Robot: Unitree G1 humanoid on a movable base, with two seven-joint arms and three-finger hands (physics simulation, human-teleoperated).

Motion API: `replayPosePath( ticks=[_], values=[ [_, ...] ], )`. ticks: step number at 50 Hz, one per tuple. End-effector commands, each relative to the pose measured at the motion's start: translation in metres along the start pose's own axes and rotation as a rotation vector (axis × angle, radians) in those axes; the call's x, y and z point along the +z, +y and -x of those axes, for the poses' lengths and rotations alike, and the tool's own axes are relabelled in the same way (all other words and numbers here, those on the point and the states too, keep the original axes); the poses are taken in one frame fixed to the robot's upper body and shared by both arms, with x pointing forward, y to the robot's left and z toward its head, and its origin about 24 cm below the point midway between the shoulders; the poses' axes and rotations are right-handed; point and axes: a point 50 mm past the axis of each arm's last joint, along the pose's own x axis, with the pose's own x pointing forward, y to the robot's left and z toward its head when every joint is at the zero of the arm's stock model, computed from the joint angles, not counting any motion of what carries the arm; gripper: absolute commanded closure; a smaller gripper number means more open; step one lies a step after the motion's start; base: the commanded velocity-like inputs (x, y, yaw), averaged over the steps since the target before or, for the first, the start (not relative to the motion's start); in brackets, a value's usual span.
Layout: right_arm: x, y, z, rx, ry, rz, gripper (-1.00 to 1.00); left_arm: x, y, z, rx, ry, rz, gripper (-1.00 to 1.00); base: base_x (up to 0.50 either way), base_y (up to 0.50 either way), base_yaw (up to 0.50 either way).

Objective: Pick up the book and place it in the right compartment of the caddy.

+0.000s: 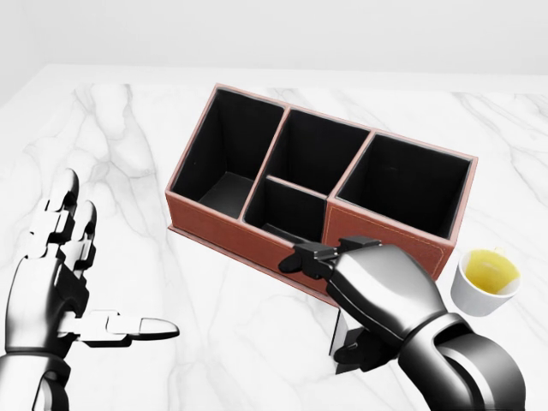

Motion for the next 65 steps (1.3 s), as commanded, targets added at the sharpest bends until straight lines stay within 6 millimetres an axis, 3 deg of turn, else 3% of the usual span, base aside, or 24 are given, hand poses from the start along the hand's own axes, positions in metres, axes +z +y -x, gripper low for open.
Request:
replayPosePath(
  ticks=[1, 18, 39, 51, 53, 65],
  values=[
    [-0.007, 0.006, -0.007, 0.042, 0.029, 0.009, -0.31, -0.002, 0.003, 0.002, 0.006, 0.007, 0.006, -1.0, 0.0, 0.0, 0.0],
    [-0.018, 0.013, -0.019, 0.101, 0.075, 0.035, -0.32, -0.005, 0.006, 0.002, 0.017, 0.021, 0.015, -1.0, 0.0, 0.0, 0.0],
    [-0.026, 0.022, -0.021, 0.148, 0.114, 0.041, -0.31, -0.01, 0.008, 0.001, 0.025, 0.03, 0.02, -1.0, 0.0, 0.0, 0.0],
    [-0.03, 0.021, -0.023, 0.153, 0.127, 0.051, -0.17, -0.012, 0.009, 0.001, 0.027, 0.034, 0.023, -1.0, 0.0, 0.0, 0.0],
    [-0.03, 0.022, -0.023, 0.154, 0.13, 0.053, -0.06, -0.012, 0.009, 0.001, 0.026, 0.033, 0.024, -1.0, 0.0, 0.0, 0.0],
    [-0.029, 0.024, -0.023, 0.16, 0.13, 0.053, -0.07, -0.014, 0.009, 0.002, 0.023, 0.035, 0.027, -1.0, 0.0, 0.0, 0.0]
  ],
)
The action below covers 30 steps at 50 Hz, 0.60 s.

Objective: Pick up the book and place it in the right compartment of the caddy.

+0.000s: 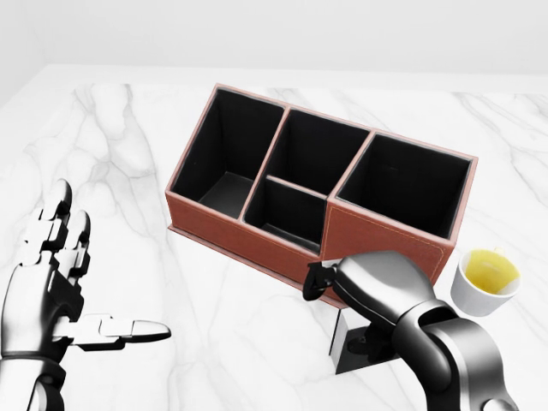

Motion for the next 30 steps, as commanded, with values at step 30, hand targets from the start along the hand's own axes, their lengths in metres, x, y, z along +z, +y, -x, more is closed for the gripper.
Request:
replayPosePath(
  ticks=[30],
  values=[
    [-0.011, 0.009, -0.005, 0.056, 0.059, 0.028, -0.09, 0.0, 0.004, 0.003, 0.008, -0.005, 0.008, -1.0, 0.0, 0.0, 0.0]
  ],
)
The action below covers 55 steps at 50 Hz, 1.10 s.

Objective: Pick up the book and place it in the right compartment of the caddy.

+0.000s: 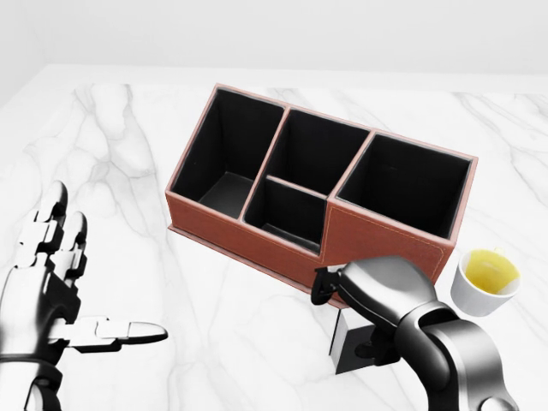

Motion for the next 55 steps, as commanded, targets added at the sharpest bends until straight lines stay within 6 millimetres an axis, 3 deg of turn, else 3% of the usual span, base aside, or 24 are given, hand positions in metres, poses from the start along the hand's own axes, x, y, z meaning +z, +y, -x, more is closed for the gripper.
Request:
replayPosePath(
  ticks=[1, 27, 55],
  values=[
    [-0.003, 0.003, -0.003, 0.019, 0.017, 0.008, -0.1, 0.0, 0.001, 0.001, 0.004, -0.001, 0.003, -1.0, 0.0, 0.0, 0.0],
    [-0.013, 0.011, -0.023, 0.111, 0.046, 0.01, -0.12, -0.006, 0.006, 0.005, 0.009, 0.011, 0.002, -1.0, 0.0, 0.0, 0.0],
    [-0.021, 0.014, -0.026, 0.14, 0.076, 0.019, -0.12, -0.007, 0.005, 0.008, 0.0, 0.012, 0.002, -1.0, 0.0, 0.0, 0.0]
  ],
)
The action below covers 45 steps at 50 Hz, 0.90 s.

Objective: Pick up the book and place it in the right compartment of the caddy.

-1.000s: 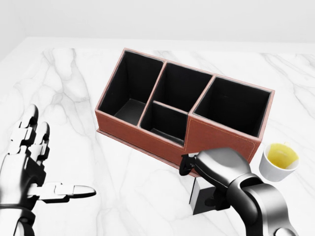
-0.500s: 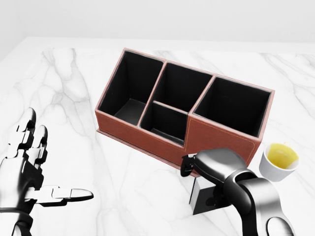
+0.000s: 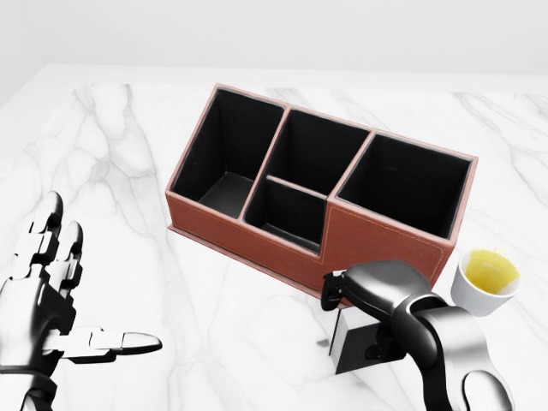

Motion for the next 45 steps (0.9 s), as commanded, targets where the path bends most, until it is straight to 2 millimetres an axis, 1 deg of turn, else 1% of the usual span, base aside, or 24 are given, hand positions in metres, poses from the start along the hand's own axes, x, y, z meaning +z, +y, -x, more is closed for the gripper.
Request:
replayPosePath(
  ticks=[1, 18, 25, 30, 45],
  values=[
    [-0.003, -0.001, -0.002, 0.006, 0.01, 0.002, -0.12, 0.001, 0.0, 0.0, -0.005, -0.002, -0.001, -1.0, 0.0, 0.0, 0.0],
    [-0.007, -0.001, -0.007, 0.031, 0.032, 0.018, -0.12, 0.002, 0.001, 0.003, -0.002, -0.008, 0.0, -1.0, 0.0, 0.0, 0.0],
    [-0.009, 0.005, -0.009, 0.054, 0.04, 0.018, -0.12, 0.002, 0.002, 0.005, -0.001, -0.008, 0.001, -1.0, 0.0, 0.0, 0.0],
    [-0.011, 0.013, -0.012, 0.085, 0.051, 0.017, -0.13, 0.001, 0.002, 0.005, 0.0, -0.007, 0.002, -1.0, 0.0, 0.0, 0.0],
    [-0.012, 0.024, -0.014, 0.101, 0.055, 0.008, -0.13, 0.001, 0.004, 0.007, 0.002, -0.009, 0.004, -1.0, 0.0, 0.0, 0.0]
  ],
)
